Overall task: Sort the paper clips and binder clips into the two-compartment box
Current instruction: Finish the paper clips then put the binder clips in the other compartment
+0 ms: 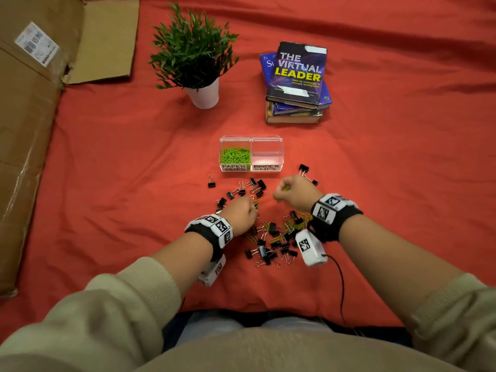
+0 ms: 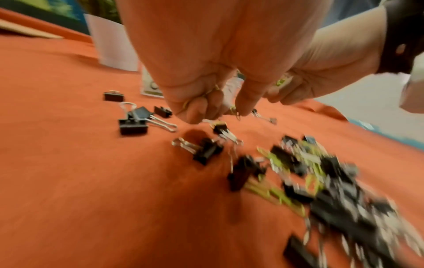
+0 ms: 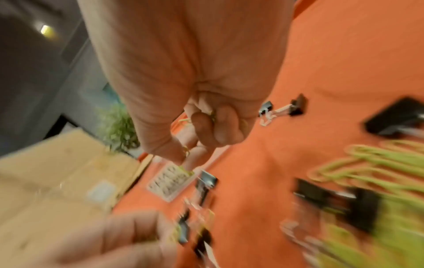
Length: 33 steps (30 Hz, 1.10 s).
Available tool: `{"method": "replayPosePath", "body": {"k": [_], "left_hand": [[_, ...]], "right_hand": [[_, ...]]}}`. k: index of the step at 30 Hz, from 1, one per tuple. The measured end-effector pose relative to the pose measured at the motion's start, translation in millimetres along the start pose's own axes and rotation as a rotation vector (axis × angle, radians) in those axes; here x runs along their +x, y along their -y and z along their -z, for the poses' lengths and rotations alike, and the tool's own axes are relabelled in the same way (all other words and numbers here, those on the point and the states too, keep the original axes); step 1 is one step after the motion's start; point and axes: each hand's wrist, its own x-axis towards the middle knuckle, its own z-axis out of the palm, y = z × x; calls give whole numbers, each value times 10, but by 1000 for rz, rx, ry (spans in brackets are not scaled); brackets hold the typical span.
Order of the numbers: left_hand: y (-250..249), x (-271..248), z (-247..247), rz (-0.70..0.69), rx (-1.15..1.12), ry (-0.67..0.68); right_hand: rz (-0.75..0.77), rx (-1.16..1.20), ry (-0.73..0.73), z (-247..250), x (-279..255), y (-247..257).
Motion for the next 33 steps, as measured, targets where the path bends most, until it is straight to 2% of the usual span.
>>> {"method": "replayPosePath", "body": {"k": [3,6,9,14,16,21,25,27,30,31,33], "left_hand": [[94,23,121,100,-199,-46],[215,21,240,178,-358,-93],[300,23,414,189,-288,-117],[246,102,879,98,-32,-157],[167,207,1043,47,43,-190],[-38,608,1237,-29,234,-165],[-150,744,1130,-48,372,-104],[-141,690,1060,-67,390,-196],[-160,502,852,-146,319,-421],[-174,423,745,-168,285,-436],[-202,280,493,-170,242,-371]], "right_hand": [[54,126,-43,134,235,402],[150,-2,-110,90,527,822],[173,-303,-152,-97,788,1110],[220,-541,-22,-246,873,1236],[238,-525,-45,-175,817,1178],[196,-211,-233,112,511,732],[70,-253,-109,251,128,80],[1,-317,-55,275,-29,-205],[-48,-374,-52,274,-229,-527],[-53,-396,-51,255,-277,-609],[-58,-429,-58,210,-349,-730]]}}
